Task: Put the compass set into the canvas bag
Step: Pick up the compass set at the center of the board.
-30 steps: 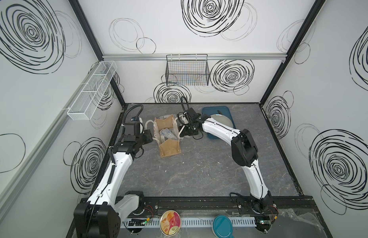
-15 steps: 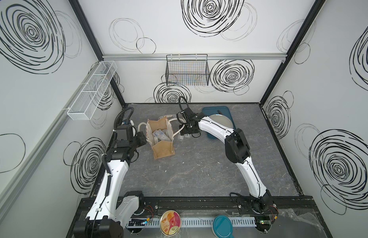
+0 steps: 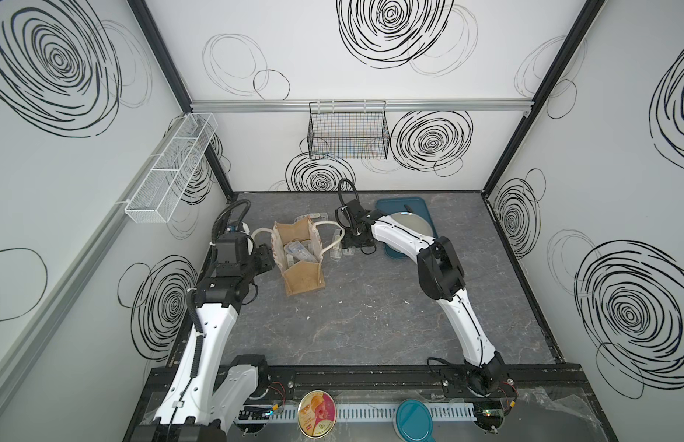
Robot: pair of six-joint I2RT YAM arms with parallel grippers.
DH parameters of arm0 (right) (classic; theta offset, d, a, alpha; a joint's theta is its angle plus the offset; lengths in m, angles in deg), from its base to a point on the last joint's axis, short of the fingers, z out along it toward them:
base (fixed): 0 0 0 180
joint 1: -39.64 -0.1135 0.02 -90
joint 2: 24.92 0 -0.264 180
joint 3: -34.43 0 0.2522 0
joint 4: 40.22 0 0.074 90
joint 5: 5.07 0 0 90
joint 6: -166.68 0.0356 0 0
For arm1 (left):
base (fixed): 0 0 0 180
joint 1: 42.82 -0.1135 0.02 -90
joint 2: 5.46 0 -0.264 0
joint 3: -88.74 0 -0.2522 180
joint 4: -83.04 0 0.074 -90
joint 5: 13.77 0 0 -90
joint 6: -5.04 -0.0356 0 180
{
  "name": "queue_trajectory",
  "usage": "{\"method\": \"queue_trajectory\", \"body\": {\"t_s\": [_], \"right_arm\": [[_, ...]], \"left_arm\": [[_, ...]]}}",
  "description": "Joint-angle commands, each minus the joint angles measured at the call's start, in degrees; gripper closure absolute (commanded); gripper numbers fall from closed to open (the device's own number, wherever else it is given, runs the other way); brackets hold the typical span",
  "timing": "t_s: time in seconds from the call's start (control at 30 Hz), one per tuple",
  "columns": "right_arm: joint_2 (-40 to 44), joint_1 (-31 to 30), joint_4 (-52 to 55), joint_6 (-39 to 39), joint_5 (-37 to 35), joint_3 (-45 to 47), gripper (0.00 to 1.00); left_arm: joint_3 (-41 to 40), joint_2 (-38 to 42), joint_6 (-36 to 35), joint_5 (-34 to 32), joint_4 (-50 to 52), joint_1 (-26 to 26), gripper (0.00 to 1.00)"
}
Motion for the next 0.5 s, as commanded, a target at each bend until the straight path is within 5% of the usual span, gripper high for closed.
{"method": "queue_trajectory", "body": {"t_s": [0.0, 0.47], "right_arm": [[-2.3, 0.2, -1.4, -0.2, 0.7, -0.8, 0.24], [-3.5, 0.2, 3.1, -1.3, -2.1, -1.7, 0.32]], "left_arm": [[2.1, 0.8, 0.0, -2.2, 0.7, 0.9, 0.4], [3.0, -0.4, 0.5, -4.8, 1.1, 3.2, 0.34]]}}
